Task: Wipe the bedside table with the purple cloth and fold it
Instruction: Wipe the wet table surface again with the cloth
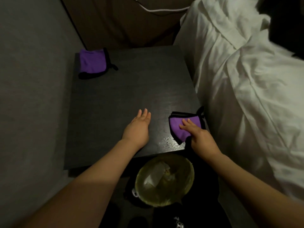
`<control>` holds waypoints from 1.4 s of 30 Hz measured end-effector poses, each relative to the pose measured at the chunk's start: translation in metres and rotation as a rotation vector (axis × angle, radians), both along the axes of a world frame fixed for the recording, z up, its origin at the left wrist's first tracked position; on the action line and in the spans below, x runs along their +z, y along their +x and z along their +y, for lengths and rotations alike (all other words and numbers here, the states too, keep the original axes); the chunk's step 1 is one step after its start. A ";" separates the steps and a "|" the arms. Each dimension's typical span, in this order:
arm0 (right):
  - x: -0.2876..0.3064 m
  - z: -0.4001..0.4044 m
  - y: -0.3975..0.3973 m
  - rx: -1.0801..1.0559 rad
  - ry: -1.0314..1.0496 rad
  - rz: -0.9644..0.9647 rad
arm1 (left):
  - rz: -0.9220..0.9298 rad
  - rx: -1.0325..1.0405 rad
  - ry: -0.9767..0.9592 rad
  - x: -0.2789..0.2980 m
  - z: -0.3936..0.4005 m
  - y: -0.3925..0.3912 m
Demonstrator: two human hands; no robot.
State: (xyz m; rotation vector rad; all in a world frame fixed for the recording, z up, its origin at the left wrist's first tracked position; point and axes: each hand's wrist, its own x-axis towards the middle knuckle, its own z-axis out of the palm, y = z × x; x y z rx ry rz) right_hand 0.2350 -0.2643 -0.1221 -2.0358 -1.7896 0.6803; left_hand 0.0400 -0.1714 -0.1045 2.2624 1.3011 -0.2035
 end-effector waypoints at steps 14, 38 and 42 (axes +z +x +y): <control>0.043 0.003 -0.006 -0.271 0.081 0.171 | -0.039 -0.041 -0.002 -0.005 0.002 -0.010; -0.007 0.003 -0.054 0.134 0.102 0.040 | -0.046 -0.068 0.004 -0.011 0.007 -0.012; -0.004 -0.001 -0.052 0.207 0.108 0.000 | -0.049 -0.049 0.023 -0.010 0.005 -0.012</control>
